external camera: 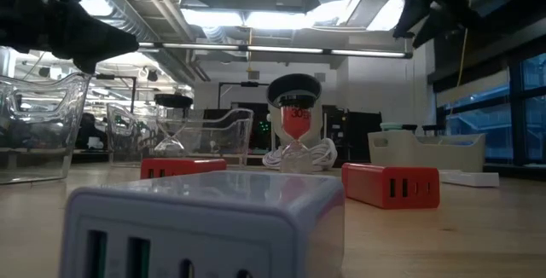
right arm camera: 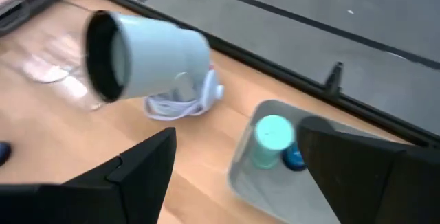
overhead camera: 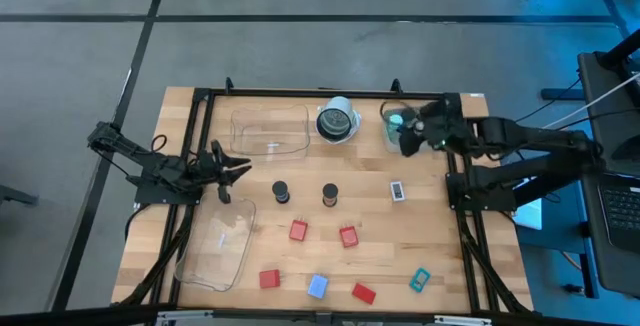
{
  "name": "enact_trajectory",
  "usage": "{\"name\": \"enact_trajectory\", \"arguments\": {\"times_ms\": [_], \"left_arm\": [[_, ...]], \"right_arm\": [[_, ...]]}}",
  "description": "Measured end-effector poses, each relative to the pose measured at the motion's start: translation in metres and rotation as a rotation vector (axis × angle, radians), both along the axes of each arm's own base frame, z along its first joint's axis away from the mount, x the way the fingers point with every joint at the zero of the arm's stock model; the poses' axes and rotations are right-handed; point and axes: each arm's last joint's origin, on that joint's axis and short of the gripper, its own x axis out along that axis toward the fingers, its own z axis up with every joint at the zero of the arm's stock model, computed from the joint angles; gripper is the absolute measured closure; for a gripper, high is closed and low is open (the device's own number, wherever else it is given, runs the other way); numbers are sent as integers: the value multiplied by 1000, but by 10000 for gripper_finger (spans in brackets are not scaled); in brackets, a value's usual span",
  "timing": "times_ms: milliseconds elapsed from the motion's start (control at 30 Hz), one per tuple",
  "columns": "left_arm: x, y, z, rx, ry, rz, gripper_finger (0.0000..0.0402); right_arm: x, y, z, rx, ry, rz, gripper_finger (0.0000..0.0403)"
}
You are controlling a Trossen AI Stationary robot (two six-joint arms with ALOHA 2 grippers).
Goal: Pick & Place Office items
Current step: Put the top left red charger adapter into the top transparent bin
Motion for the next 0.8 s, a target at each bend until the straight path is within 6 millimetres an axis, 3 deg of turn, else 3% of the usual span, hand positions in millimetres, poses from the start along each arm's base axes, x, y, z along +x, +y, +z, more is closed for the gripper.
{"name": "enact_trajectory", "arguments": {"times_ms": [267,800], "left_arm": [[-1,1,10,-169,-146,22,315],[-2,3,10,-173,-148,104,315]], "right_arm": [[14,36,-9,-16,-9,85,97],[40,87,-41,-15,27,135,97]]}}
